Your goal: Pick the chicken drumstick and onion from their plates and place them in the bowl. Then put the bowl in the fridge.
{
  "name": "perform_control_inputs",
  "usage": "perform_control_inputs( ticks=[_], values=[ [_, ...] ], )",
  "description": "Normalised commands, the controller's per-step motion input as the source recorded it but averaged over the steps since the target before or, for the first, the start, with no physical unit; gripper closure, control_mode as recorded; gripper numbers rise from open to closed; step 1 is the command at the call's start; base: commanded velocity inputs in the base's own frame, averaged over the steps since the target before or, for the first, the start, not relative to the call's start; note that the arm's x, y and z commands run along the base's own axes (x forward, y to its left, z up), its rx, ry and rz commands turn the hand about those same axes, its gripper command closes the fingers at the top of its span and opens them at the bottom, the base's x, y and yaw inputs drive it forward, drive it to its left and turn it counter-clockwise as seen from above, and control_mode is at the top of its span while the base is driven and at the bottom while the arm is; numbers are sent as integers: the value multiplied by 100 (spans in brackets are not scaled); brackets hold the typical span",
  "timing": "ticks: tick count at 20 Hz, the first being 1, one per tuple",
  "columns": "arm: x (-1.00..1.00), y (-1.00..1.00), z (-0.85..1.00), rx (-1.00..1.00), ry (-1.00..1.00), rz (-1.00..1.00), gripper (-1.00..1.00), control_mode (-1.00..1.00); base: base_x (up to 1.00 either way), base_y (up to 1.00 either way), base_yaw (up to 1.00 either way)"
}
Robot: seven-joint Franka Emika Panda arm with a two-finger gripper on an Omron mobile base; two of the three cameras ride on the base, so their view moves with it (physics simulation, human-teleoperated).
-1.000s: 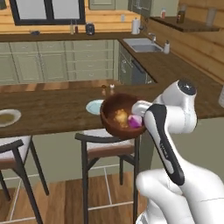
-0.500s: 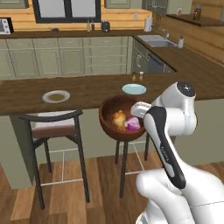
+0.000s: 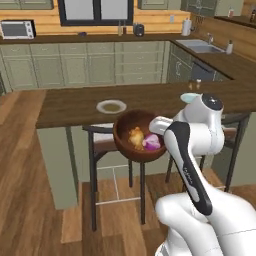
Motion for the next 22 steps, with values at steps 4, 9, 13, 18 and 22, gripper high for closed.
perform_control_inputs(
  ticks=[4,9,13,18,22],
  values=[
    [0,0,0,0,0,0,100,100,1,100,0],
    [0,0,0,0,0,0,100,100,8,100,0],
    [0,0,0,0,0,0,100,100,18,100,0],
    [0,0,0,0,0,0,100,100,61,100,-2],
    [0,0,0,0,0,0,100,100,100,100,-11]
  ],
)
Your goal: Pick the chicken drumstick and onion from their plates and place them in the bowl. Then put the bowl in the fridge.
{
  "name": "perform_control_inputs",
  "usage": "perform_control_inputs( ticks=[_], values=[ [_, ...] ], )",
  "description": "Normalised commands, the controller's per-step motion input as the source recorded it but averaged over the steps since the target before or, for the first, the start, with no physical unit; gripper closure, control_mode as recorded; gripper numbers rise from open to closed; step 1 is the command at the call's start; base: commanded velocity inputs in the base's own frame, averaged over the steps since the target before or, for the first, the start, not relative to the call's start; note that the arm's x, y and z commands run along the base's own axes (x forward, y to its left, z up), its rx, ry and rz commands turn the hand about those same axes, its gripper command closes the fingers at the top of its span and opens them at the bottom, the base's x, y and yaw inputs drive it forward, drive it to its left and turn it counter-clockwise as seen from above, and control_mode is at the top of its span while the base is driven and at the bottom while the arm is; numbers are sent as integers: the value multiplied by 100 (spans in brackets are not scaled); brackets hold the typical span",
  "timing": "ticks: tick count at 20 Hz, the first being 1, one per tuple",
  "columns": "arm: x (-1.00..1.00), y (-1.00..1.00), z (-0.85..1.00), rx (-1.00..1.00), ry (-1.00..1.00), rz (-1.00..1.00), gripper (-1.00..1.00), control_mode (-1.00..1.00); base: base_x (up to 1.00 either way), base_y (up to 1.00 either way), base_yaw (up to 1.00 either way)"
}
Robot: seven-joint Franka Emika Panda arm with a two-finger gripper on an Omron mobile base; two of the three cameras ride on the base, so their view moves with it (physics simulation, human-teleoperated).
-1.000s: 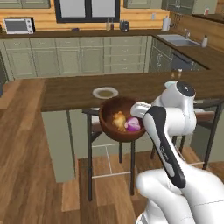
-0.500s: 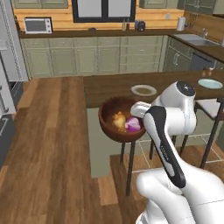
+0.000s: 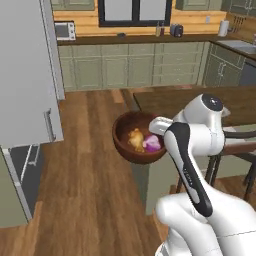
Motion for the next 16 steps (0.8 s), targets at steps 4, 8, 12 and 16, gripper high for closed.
perform_control_inputs(
  ticks=[4,8,12,16],
  values=[
    [0,0,0,0,0,0,100,100,100,100,-15],
    [0,0,0,0,0,0,100,100,100,78,-17],
    [0,0,0,0,0,0,100,100,100,-21,-3],
    [0,0,0,0,0,0,100,100,86,-29,-2]
  ],
)
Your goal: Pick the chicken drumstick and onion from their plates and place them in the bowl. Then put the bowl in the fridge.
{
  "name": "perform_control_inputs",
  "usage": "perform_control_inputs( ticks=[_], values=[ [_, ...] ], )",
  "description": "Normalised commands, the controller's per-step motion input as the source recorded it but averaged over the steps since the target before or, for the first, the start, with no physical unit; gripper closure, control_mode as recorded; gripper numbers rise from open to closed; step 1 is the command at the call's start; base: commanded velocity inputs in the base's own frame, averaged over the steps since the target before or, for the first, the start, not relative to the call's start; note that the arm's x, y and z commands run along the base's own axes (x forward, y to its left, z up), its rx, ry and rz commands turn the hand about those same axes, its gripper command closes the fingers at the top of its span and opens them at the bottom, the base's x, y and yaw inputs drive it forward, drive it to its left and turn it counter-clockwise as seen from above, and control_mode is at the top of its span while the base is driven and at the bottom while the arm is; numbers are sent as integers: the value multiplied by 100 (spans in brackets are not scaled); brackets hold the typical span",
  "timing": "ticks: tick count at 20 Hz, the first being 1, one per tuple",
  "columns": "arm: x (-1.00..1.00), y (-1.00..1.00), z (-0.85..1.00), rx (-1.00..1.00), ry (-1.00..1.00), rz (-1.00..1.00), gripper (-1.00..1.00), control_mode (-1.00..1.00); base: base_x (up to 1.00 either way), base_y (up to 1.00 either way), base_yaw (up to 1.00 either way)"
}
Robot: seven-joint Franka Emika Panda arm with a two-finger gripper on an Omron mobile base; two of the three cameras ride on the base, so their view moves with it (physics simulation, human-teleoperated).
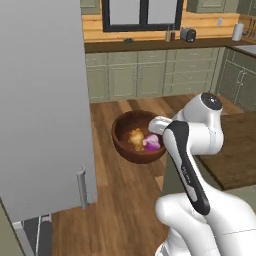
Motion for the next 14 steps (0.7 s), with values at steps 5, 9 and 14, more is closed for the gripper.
perform_control_inputs(
  ticks=[5,9,14],
  values=[
    [0,0,0,0,0,0,100,100,100,1,-3],
    [0,0,0,0,0,0,100,100,89,6,-3],
    [0,0,0,0,0,0,100,100,1,14,17]
  ],
)
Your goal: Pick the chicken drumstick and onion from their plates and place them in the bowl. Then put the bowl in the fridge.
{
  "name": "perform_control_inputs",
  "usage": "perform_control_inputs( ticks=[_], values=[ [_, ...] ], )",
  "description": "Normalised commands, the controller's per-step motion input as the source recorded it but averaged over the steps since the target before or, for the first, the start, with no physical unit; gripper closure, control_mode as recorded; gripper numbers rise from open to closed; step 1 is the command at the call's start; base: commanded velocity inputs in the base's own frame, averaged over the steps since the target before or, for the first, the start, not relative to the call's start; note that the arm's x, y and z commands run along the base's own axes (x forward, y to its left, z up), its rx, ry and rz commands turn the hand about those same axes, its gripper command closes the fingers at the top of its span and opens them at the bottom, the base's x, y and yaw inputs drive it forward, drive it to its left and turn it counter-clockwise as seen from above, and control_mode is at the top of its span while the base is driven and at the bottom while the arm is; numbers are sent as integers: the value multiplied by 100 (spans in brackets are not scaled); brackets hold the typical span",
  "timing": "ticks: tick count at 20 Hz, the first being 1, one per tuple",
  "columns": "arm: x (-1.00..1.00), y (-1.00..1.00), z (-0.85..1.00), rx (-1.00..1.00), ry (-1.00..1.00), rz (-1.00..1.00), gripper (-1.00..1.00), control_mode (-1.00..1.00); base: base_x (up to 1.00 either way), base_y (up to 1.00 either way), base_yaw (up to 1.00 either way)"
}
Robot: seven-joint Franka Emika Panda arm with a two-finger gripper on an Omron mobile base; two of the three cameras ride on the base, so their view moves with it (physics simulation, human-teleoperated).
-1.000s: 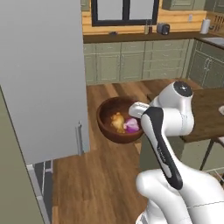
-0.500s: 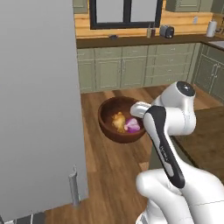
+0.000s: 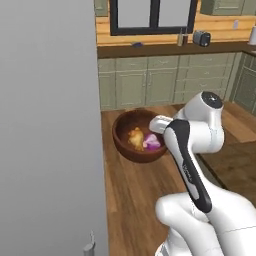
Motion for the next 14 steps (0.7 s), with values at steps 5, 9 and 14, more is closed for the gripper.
perform_control_inputs(
  ticks=[5,9,14],
  values=[
    [0,0,0,0,0,0,100,100,86,2,0],
    [0,0,0,0,0,0,100,100,71,9,2],
    [0,0,0,0,0,0,100,100,-5,36,40]
  ],
)
